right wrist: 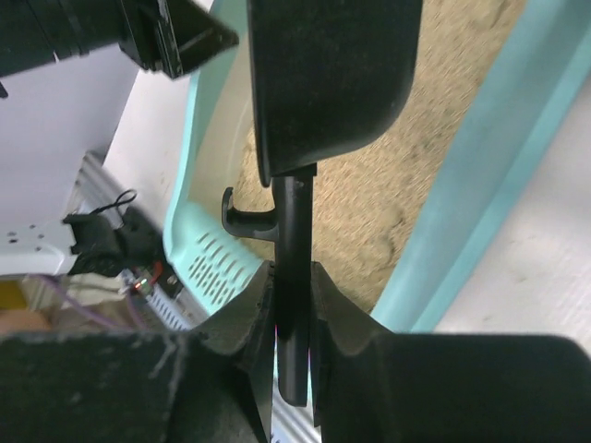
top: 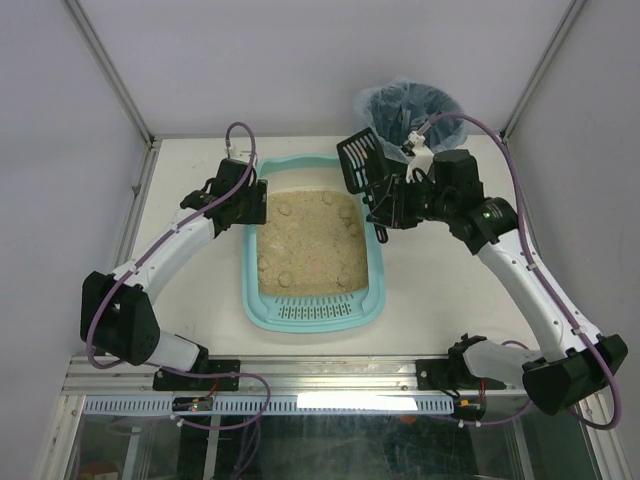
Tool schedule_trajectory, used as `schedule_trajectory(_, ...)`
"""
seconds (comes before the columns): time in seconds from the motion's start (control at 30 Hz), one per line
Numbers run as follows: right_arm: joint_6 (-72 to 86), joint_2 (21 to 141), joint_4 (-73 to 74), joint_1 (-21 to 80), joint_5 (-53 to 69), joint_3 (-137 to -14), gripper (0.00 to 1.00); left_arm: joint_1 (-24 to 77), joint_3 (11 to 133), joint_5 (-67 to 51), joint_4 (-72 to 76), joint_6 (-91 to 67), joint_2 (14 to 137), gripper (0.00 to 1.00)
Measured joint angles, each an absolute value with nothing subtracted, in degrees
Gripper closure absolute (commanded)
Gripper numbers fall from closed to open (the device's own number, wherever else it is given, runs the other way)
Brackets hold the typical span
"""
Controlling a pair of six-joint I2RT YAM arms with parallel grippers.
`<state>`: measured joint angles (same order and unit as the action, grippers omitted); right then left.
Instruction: Clean the litter box
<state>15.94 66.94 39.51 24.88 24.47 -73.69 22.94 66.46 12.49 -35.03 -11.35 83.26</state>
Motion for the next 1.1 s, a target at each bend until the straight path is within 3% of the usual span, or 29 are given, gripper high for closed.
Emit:
schedule_trajectory(0.23, 22.5, 66.3, 39.3, 25.9, 29.5, -67.2, 0.97, 22.9, 65.2, 16.9, -33.7, -12.2, 79.2, 0.33)
schedule_trajectory(0.7, 36.9, 59.7, 36.1, 35.1, 23.2, -51.0, 0.95, 23.3, 64.0, 20.9, -32.5, -12.7, 76.5, 0.33)
schedule_trajectory(1.1, 41.8, 64.6, 30.7, 43.9, 22.7, -48.9, 0.86, 23.3, 64.0, 21.0, -32.5, -12.7, 76.5, 0.33)
